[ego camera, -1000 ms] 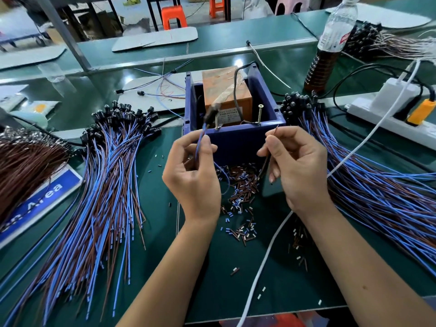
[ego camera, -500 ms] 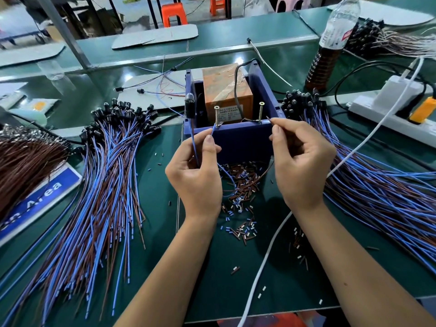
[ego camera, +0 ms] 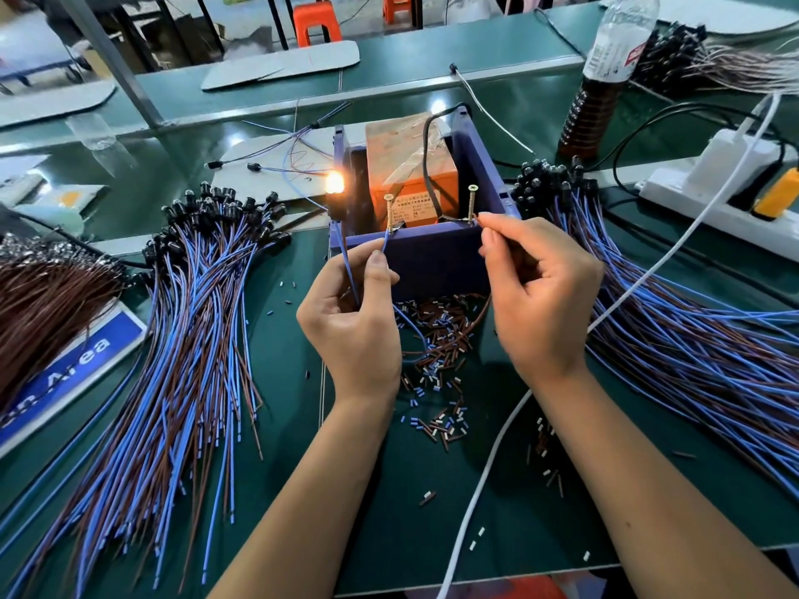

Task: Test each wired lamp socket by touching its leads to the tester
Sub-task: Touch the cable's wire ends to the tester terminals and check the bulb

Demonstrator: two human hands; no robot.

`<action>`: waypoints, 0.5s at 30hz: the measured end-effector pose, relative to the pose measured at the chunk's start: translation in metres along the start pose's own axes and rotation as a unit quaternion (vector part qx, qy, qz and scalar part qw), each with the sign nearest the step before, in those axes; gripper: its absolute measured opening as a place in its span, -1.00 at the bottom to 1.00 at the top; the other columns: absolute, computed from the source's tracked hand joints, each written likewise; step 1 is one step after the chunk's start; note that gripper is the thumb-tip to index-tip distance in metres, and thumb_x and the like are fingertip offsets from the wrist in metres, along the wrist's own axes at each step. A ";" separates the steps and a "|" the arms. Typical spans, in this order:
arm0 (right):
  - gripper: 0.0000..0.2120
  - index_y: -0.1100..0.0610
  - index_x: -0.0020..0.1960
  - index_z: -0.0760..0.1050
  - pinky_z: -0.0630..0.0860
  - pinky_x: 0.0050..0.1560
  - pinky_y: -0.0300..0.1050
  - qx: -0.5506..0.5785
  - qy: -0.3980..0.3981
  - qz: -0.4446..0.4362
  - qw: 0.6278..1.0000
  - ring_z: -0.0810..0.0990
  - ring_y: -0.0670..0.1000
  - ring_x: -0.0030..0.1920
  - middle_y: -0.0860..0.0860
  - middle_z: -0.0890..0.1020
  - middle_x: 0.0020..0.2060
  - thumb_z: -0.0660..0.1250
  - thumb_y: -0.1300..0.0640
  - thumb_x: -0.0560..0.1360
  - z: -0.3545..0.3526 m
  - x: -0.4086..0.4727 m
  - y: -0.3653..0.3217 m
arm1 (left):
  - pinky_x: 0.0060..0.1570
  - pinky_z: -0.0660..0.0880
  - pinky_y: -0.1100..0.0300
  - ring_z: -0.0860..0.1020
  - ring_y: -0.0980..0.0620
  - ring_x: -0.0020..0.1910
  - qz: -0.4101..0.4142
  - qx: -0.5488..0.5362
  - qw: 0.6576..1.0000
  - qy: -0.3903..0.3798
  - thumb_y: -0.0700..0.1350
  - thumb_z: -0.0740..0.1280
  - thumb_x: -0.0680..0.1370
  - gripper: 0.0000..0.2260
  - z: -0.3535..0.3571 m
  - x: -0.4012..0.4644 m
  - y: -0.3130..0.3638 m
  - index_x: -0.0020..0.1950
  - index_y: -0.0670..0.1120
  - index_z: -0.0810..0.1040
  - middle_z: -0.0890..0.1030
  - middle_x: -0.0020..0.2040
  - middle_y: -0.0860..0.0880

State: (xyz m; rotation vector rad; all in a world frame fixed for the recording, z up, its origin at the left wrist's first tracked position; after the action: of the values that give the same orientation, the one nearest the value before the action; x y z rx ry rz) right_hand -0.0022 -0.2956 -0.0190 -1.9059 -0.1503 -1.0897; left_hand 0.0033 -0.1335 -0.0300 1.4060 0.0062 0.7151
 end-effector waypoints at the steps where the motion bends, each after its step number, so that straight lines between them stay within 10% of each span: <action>1: -0.83 0.27 0.12 0.71 0.56 -0.20 0.02 -0.003 -0.001 -0.002 1.000 0.67 0.05 -0.20 0.07 0.70 -0.19 0.35 0.26 0.67 0.000 0.000 0.000 | -0.08 0.52 0.27 0.60 0.13 -0.25 0.000 0.000 1.000 0.001 -0.23 0.39 0.59 -0.85 0.000 0.000 0.000 -0.05 0.01 0.69 0.66 -0.30 0.08; 15: -0.83 0.26 0.15 0.70 0.61 -0.14 0.04 0.015 -0.011 0.011 1.000 0.70 0.02 -0.12 0.05 0.71 -0.12 0.34 0.25 0.68 0.000 -0.002 0.002 | -0.10 0.53 0.29 0.60 0.13 -0.25 -0.011 0.003 1.000 -0.002 -0.23 0.39 0.59 -0.85 -0.002 0.000 0.001 -0.05 -0.01 0.69 0.65 -0.29 0.07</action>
State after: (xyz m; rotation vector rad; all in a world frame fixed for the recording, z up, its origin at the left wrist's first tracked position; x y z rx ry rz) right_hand -0.0027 -0.2963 -0.0213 -1.8898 -0.1566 -1.0473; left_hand 0.0021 -0.1320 -0.0298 1.4112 0.0209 0.6954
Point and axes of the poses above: each hand's wrist, its own x-axis towards the middle knuckle, its own z-axis out of the palm, y = z × x, the point moved 2 cm from there along x, towards the middle knuckle
